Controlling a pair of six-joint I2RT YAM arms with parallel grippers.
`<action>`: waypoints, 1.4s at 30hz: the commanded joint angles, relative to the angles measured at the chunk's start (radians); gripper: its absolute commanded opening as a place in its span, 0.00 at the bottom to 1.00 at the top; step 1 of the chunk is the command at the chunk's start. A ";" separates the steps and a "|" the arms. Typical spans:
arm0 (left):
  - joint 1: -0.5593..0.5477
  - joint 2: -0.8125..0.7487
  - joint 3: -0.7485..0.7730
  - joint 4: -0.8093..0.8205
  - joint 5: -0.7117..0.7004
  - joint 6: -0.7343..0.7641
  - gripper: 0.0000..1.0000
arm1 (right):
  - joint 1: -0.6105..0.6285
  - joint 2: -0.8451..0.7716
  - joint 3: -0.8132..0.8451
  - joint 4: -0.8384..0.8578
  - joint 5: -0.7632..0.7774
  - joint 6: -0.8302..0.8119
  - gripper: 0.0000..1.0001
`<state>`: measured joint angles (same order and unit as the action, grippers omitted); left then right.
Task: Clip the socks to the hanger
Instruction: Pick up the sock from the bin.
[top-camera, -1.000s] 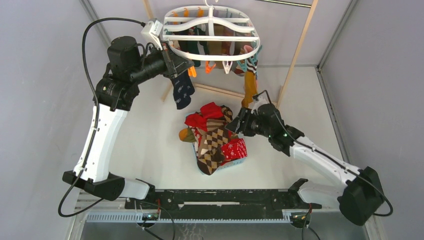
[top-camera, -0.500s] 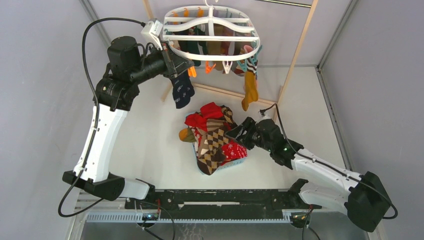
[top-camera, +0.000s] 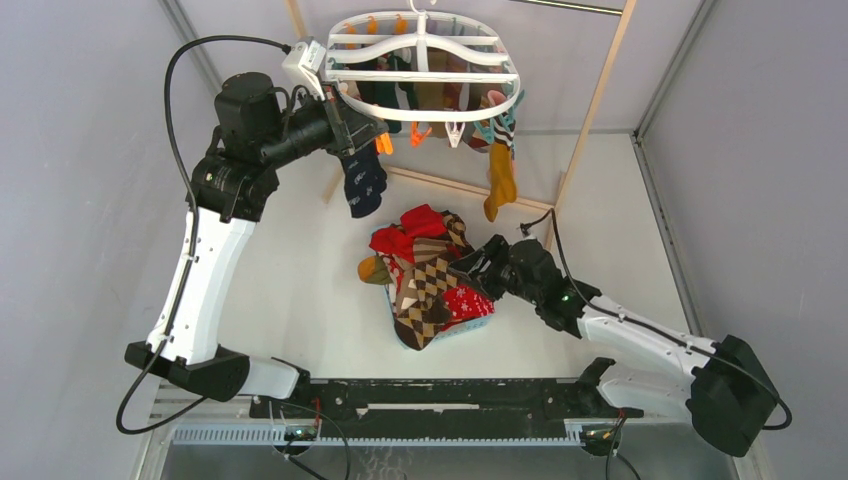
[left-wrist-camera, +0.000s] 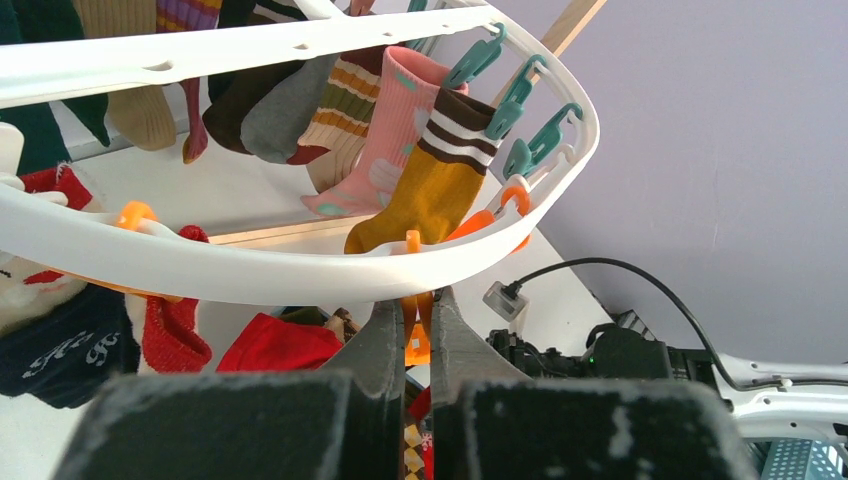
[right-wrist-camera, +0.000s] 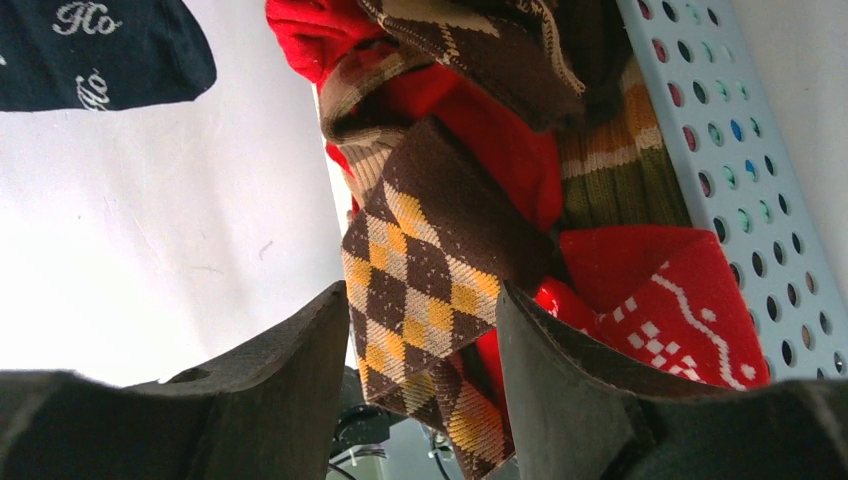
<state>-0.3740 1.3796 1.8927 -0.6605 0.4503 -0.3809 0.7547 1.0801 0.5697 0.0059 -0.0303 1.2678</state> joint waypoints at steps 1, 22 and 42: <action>-0.009 -0.040 0.003 -0.002 0.037 0.022 0.00 | 0.013 -0.054 0.012 -0.049 0.030 0.024 0.64; -0.009 -0.042 0.012 -0.006 0.036 0.020 0.00 | 0.053 0.110 0.011 0.161 0.101 0.073 0.59; -0.009 -0.038 0.008 -0.011 0.046 0.018 0.00 | 0.033 0.035 -0.041 0.309 0.212 0.078 0.39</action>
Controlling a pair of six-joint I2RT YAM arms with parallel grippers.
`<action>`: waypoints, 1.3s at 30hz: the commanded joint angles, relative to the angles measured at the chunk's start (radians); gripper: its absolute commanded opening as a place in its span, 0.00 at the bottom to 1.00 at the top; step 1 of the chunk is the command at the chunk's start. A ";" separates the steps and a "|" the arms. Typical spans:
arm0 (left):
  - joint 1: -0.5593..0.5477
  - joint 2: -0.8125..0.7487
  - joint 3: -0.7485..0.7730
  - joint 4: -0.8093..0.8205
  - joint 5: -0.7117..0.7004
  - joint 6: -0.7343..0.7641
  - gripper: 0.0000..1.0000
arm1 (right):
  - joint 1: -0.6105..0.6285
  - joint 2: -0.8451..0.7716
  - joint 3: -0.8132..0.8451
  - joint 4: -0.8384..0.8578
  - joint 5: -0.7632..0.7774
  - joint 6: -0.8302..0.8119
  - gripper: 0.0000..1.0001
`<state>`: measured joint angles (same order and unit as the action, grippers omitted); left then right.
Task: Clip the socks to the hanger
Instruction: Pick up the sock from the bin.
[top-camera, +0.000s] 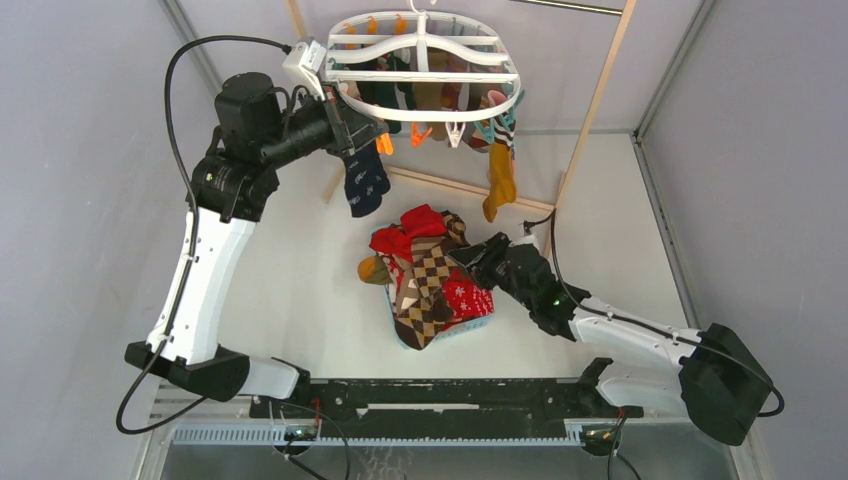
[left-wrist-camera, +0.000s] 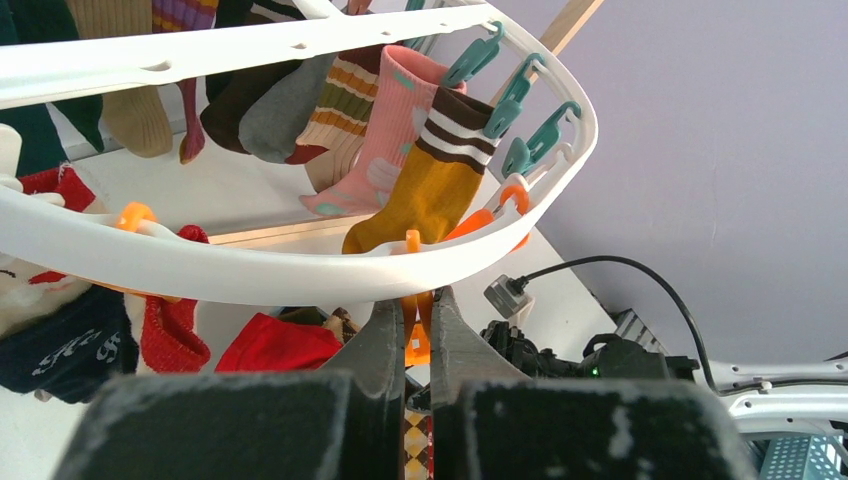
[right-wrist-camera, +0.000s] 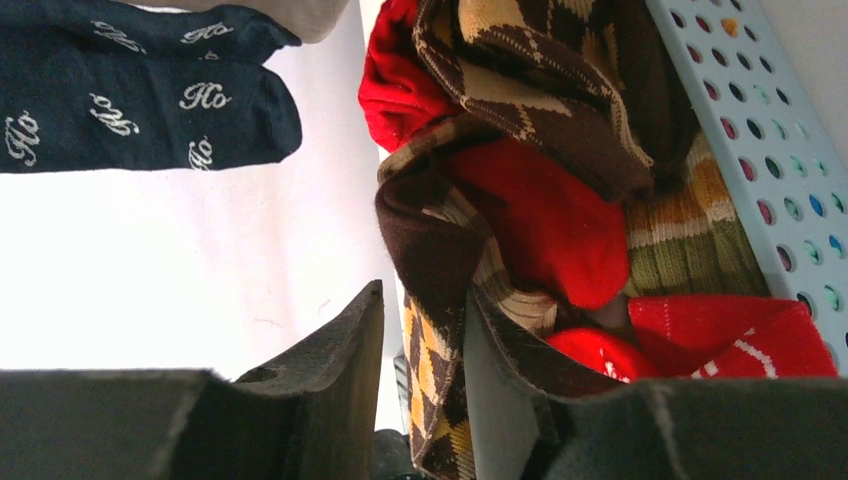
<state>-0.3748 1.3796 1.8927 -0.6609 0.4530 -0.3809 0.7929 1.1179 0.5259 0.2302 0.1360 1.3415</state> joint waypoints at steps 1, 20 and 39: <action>-0.009 -0.039 0.007 -0.010 0.044 0.017 0.00 | -0.005 -0.003 0.003 0.090 0.053 0.003 0.38; -0.009 -0.039 -0.001 -0.009 0.053 0.023 0.00 | -0.040 0.021 0.003 0.184 0.099 -0.022 0.41; -0.009 -0.036 0.003 -0.009 0.066 0.024 0.00 | -0.122 0.133 0.013 0.137 0.055 0.024 0.47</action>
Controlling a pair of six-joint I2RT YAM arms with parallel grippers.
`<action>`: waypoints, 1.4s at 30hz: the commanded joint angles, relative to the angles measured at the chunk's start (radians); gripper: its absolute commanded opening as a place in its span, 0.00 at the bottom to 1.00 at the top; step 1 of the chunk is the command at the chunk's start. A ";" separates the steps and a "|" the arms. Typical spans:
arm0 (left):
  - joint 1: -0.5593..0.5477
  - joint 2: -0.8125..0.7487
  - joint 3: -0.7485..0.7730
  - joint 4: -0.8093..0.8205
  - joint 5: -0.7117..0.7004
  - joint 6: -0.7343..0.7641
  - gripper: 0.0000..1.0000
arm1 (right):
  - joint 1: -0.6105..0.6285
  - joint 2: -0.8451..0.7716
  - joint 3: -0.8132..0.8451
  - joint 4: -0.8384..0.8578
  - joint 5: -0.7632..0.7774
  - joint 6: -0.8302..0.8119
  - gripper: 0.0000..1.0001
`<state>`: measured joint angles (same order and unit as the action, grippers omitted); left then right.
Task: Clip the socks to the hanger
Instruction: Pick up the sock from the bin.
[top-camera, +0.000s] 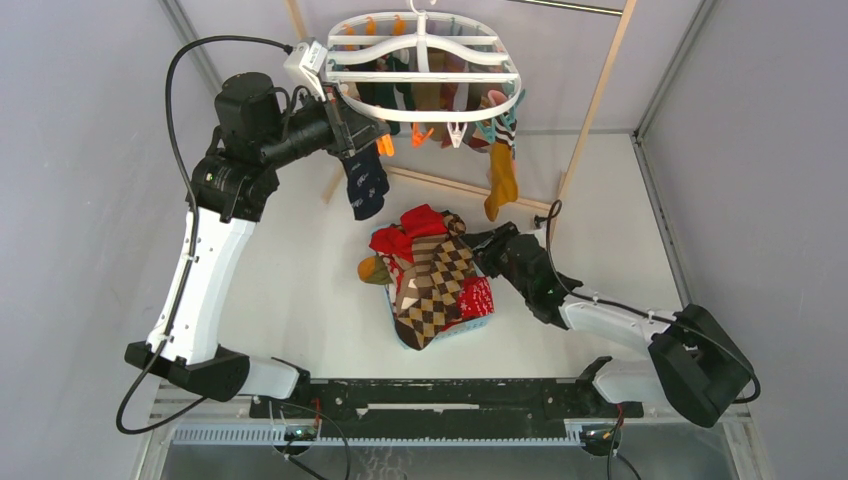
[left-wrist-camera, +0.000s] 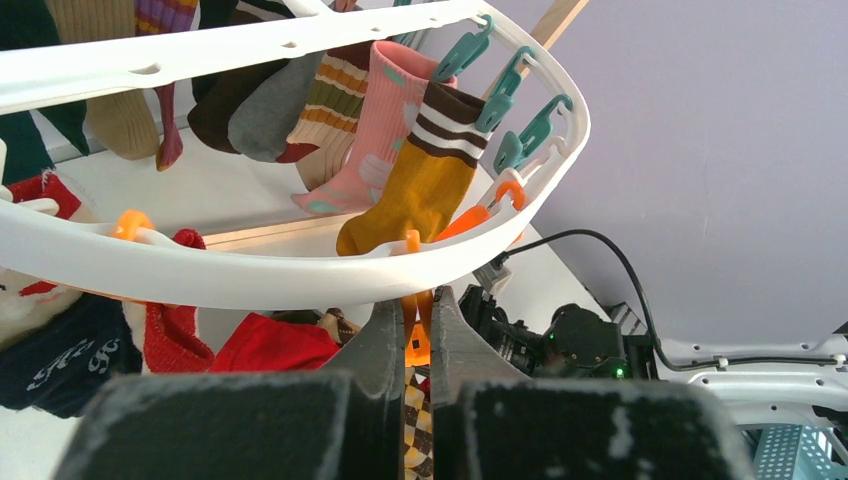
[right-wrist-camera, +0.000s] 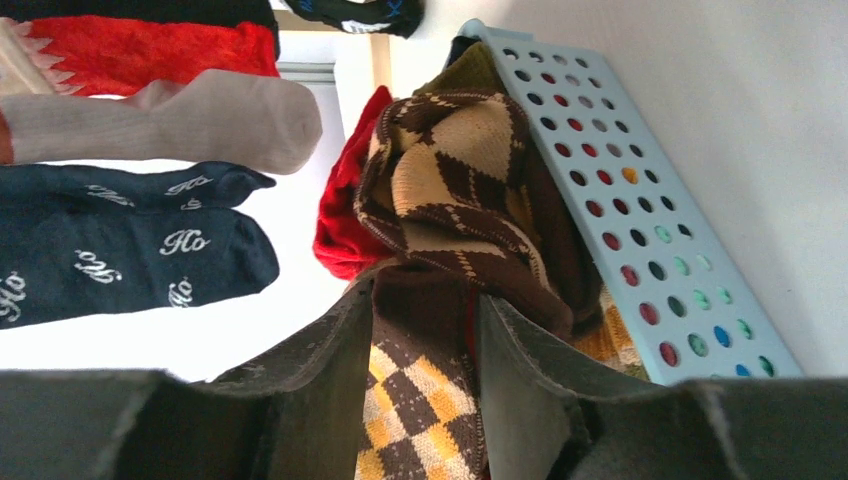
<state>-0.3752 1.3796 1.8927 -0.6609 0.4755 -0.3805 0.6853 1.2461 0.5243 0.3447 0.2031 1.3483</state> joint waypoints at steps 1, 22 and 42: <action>-0.008 -0.036 0.003 -0.009 0.044 0.023 0.00 | -0.021 0.008 0.014 0.025 -0.017 0.017 0.43; -0.008 -0.053 0.000 -0.024 0.084 0.017 0.00 | -0.015 -0.194 0.185 0.387 -0.698 -0.669 0.00; -0.008 -0.089 -0.081 0.066 0.200 -0.044 0.00 | 0.068 -0.006 0.428 0.571 -0.625 -0.755 0.00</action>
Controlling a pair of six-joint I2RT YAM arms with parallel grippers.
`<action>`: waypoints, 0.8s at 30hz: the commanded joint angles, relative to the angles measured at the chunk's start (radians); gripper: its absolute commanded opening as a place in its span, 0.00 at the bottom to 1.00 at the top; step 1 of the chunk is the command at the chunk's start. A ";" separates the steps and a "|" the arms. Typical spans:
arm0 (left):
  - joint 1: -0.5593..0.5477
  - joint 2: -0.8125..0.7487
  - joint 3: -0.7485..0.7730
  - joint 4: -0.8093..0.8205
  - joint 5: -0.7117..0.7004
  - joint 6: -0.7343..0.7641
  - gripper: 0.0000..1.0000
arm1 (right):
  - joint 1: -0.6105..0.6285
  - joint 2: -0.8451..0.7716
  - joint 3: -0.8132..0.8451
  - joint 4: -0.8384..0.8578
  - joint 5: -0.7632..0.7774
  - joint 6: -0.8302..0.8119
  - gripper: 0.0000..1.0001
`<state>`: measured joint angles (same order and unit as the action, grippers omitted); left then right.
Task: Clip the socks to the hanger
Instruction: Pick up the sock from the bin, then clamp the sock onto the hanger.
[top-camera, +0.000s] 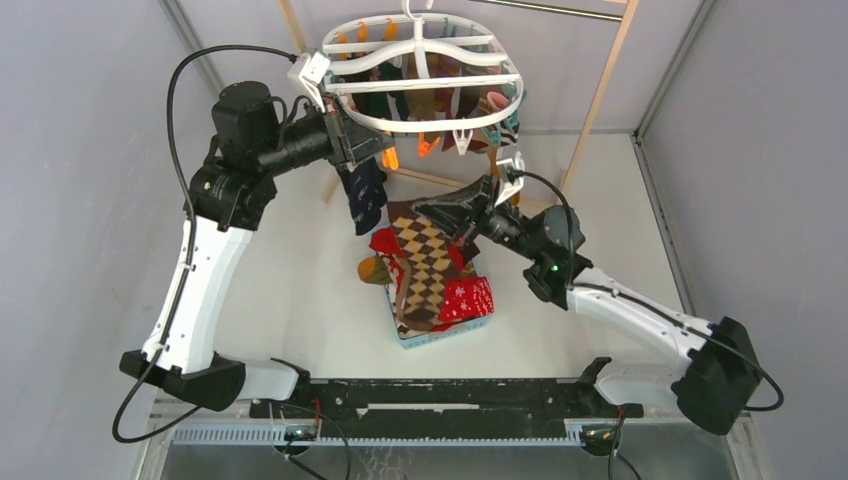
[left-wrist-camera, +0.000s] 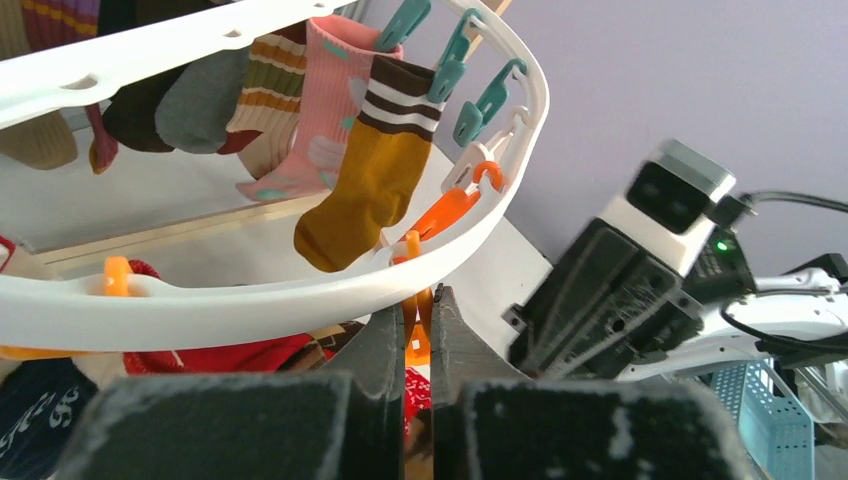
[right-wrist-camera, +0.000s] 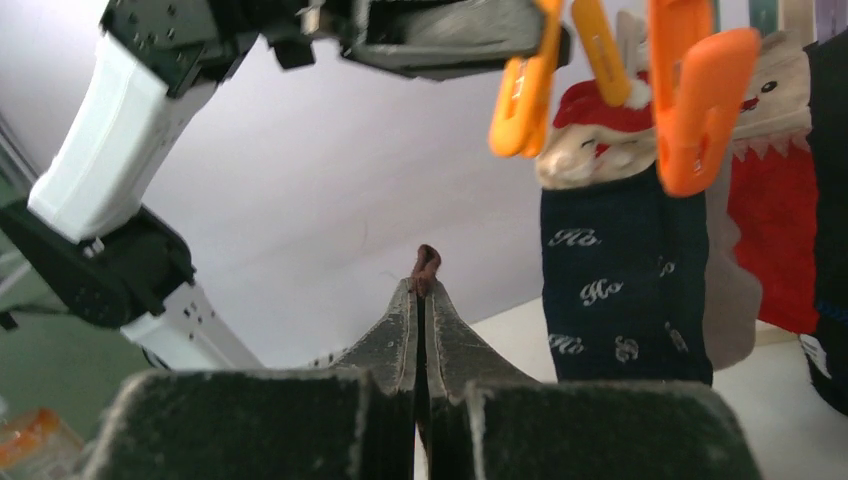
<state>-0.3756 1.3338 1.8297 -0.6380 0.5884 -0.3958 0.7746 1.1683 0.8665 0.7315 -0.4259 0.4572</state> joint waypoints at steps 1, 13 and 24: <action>-0.008 -0.044 -0.021 0.049 0.098 -0.030 0.00 | -0.026 0.092 0.101 0.205 -0.007 0.157 0.00; -0.002 -0.043 -0.049 0.099 0.179 -0.063 0.00 | -0.098 0.217 0.114 0.444 -0.009 0.380 0.00; 0.007 -0.033 -0.051 0.117 0.226 -0.081 0.00 | -0.118 0.267 0.132 0.515 -0.020 0.455 0.00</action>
<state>-0.3683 1.3258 1.7878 -0.5430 0.7227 -0.4561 0.6643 1.4288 0.9451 1.1522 -0.4332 0.8635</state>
